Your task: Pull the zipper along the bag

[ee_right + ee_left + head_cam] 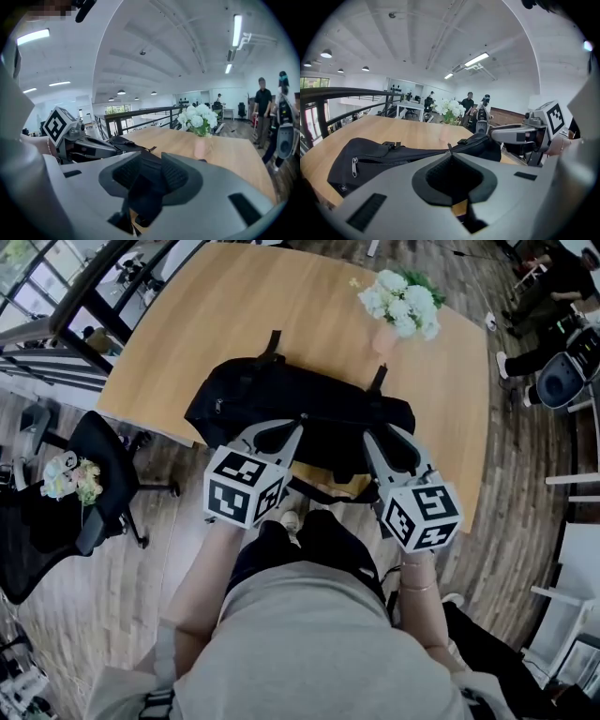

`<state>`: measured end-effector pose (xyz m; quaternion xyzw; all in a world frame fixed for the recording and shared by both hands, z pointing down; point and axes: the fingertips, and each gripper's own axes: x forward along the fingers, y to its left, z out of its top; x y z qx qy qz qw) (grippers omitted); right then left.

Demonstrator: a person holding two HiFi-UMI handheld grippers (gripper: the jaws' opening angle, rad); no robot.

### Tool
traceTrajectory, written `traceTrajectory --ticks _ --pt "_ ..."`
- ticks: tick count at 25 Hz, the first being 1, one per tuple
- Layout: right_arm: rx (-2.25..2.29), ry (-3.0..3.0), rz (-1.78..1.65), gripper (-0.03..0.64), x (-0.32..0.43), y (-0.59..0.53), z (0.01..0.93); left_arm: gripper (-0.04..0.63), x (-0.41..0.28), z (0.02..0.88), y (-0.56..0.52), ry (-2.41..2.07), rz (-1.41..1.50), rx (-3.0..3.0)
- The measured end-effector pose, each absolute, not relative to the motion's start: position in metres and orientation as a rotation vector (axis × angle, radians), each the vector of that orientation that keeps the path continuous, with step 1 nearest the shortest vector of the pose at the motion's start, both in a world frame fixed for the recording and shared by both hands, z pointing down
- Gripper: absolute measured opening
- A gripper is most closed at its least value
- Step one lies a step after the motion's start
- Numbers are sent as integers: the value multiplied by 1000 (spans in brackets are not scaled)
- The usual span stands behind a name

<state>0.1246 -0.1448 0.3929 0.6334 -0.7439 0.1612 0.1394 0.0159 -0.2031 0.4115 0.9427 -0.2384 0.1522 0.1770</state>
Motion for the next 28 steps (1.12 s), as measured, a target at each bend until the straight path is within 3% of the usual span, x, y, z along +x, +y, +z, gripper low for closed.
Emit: traceTrajectory --ticks 28 --pt "850 -2102 -18 147 35 -205 431 18 13 419 -215 -797 455 2602"
